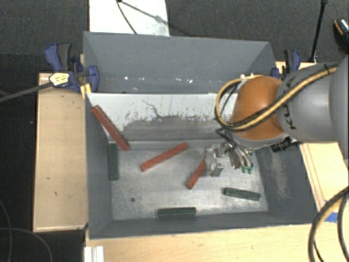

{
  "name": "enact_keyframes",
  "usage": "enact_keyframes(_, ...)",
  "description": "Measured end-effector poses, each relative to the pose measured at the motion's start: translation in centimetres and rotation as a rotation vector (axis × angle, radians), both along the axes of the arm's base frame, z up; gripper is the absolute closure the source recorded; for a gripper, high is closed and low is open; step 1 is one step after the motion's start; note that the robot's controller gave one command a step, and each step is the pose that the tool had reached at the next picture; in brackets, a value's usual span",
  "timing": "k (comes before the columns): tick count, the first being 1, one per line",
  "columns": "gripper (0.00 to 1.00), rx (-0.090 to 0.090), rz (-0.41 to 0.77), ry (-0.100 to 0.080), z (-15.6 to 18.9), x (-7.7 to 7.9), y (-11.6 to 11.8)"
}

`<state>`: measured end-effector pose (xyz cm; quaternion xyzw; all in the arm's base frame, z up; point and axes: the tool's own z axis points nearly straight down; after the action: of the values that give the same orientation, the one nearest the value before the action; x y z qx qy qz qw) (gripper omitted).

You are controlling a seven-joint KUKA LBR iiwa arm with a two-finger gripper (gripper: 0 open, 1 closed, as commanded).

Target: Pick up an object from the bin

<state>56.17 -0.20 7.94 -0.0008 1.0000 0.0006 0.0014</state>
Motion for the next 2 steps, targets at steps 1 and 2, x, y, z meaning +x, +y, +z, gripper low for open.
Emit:
enact_keyframes(1,0.0,0.0,0.0,0.0,0.0,0.0,0.0)
enact_keyframes(2,1.0,0.0,-0.001,0.0,0.0,0.0,0.0)
